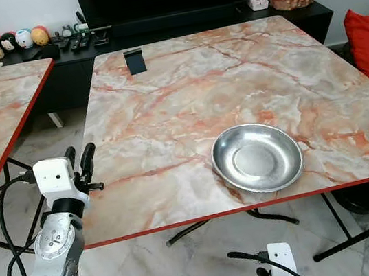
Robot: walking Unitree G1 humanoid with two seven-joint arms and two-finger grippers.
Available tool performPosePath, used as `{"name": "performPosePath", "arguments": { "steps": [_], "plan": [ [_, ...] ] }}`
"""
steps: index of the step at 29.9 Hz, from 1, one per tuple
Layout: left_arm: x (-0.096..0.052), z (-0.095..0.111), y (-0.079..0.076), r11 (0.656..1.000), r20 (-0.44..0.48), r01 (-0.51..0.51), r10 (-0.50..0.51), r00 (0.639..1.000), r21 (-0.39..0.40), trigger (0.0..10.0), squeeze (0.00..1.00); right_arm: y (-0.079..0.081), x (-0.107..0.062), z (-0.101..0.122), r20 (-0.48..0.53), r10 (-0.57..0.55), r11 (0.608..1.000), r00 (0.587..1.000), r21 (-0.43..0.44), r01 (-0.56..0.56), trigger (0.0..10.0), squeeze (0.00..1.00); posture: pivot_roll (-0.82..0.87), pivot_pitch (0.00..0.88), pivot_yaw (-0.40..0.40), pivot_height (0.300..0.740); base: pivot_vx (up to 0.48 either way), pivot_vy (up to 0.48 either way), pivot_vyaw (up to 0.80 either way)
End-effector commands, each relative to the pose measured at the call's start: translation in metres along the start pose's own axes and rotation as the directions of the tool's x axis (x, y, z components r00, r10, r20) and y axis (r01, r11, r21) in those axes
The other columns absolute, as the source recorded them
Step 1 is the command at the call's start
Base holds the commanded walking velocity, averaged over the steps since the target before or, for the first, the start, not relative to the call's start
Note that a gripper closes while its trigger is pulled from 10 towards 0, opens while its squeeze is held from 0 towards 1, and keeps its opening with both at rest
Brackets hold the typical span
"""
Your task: Setting the table
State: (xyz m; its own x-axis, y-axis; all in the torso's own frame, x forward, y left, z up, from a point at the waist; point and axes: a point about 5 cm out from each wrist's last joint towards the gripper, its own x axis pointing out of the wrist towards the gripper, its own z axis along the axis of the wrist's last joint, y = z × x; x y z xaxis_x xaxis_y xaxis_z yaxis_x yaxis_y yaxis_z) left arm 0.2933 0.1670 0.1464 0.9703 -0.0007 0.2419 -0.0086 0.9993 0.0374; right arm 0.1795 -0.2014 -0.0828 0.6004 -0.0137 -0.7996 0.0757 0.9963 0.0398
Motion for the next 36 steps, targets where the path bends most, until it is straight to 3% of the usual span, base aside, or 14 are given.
{"name": "performPosePath", "arguments": {
  "steps": [1,36],
  "plan": [
    [0.0005,0.0046,0.0004,1.000,0.017,0.001,-0.001,1.000,0.013,10.0,0.00,0.0011,0.0002,0.0004,0.005,-0.001,1.000,1.000,0.015,0.001,10.0,0.00,-0.06,0.000,0.043,0.740,0.000,0.266,0.00],
    [0.0012,0.0048,-0.0005,1.000,0.021,0.002,-0.003,1.000,0.012,10.0,0.00,0.0010,0.0002,0.0001,0.000,0.002,1.000,1.000,0.003,-0.002,10.0,0.00,-0.05,0.000,0.040,0.740,0.000,0.263,0.00]
  ]
}}
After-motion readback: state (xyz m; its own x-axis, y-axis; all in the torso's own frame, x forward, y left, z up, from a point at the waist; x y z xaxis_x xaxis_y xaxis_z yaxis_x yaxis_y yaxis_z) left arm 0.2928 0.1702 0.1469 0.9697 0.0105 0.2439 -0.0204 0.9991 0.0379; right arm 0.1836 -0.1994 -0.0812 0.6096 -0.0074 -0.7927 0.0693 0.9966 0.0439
